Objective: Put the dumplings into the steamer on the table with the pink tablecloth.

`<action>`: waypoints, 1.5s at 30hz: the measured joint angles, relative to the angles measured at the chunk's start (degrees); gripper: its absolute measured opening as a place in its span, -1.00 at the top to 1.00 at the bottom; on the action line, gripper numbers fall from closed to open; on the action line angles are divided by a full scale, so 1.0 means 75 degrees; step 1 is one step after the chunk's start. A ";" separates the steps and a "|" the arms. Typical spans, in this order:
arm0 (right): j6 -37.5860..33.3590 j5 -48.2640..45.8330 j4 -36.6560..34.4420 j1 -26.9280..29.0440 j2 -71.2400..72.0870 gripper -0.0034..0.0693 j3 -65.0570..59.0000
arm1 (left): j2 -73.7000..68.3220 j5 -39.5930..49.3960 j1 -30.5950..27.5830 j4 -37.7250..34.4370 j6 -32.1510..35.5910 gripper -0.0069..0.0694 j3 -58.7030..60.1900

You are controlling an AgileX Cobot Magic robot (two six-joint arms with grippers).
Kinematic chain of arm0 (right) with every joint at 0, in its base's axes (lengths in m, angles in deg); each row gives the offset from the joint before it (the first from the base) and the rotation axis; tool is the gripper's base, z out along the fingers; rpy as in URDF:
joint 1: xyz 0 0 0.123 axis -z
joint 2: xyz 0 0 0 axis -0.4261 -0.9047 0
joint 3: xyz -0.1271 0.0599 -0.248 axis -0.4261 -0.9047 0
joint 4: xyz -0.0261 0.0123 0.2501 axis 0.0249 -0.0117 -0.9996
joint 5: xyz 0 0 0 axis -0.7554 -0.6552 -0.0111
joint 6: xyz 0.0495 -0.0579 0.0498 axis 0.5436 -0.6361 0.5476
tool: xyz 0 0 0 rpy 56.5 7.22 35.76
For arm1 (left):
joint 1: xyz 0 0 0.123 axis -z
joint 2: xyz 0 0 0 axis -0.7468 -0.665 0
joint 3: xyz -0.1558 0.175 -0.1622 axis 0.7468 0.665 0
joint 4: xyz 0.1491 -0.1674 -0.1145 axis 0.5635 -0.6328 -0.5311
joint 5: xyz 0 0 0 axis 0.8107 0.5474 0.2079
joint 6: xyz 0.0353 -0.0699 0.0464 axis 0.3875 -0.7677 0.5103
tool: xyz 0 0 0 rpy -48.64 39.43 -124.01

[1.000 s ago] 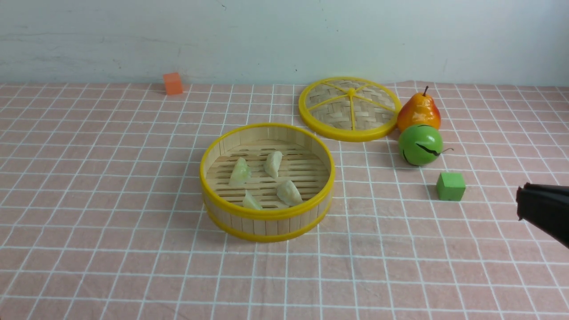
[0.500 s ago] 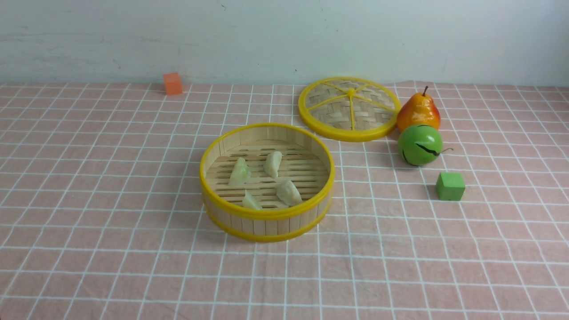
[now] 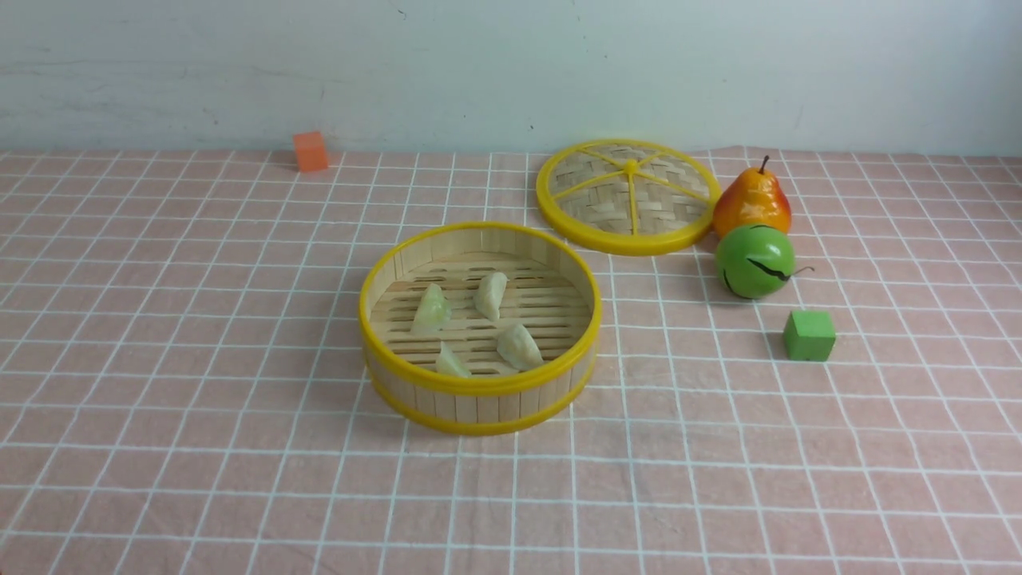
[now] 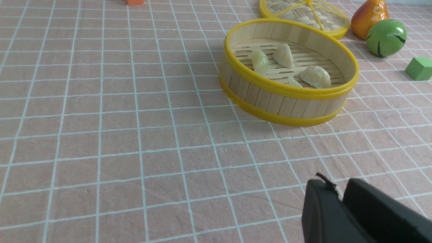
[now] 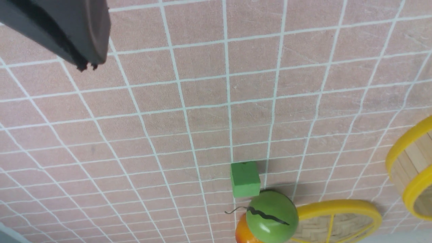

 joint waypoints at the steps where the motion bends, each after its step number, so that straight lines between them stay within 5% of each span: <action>1: 0.0000 -0.0118 0.0010 0.0000 0.0000 0.96 0.0018 | 0.0000 0.0009 0.0000 0.0003 0.0000 0.58 0.0000; 45: 0.0035 -0.0274 0.0018 -0.0564 0.0003 0.93 0.0053 | 0.0000 0.0054 0.0000 0.0003 -0.0021 0.52 0.0000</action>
